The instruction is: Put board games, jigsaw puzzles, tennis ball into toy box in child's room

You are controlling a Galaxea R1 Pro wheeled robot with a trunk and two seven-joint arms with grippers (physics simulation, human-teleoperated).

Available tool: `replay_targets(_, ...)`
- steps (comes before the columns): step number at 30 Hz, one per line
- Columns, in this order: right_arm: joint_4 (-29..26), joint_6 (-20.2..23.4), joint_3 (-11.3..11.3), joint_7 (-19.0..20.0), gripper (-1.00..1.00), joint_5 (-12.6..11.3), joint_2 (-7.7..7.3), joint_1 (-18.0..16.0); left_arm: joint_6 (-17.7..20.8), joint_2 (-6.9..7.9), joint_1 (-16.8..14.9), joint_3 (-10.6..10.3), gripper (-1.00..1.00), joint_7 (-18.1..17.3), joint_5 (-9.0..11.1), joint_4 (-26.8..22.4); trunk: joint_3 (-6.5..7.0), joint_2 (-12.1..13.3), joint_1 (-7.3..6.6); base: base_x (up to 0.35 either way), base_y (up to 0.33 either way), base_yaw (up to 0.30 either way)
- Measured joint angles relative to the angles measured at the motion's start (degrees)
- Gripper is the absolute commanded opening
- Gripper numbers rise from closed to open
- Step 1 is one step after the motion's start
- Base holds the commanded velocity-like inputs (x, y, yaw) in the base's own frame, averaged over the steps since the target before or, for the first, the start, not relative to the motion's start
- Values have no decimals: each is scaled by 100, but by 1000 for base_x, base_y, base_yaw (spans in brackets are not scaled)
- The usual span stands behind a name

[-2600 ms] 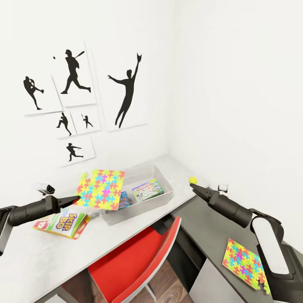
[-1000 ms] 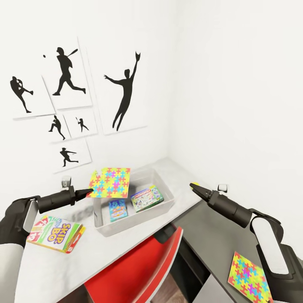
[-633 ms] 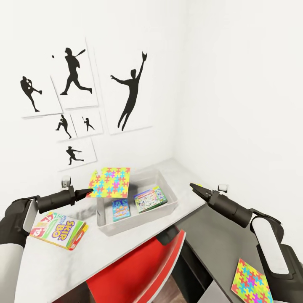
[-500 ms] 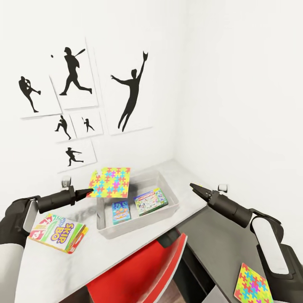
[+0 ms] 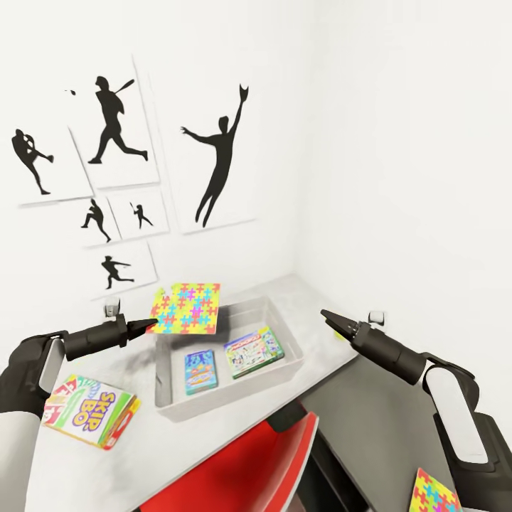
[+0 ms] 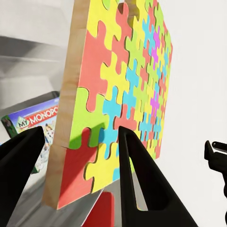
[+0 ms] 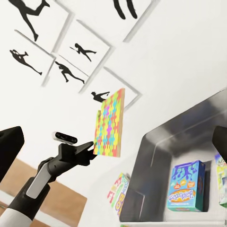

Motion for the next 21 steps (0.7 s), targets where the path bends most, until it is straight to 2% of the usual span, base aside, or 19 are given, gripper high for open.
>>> replay_targets(15, 1, -2, 11, -10, 100, 8, 6, 0, -1, 0, 0, 0, -100, -9, -1, -1, 0, 0, 0, 75, -21, 0)
replay_targets(21, 10, -133, 25, -6, 100, 158, 6, 0, -2, -2, 0, 0, -100, -9, -1, 0, 0, 0, 1, 32, 0, 0)
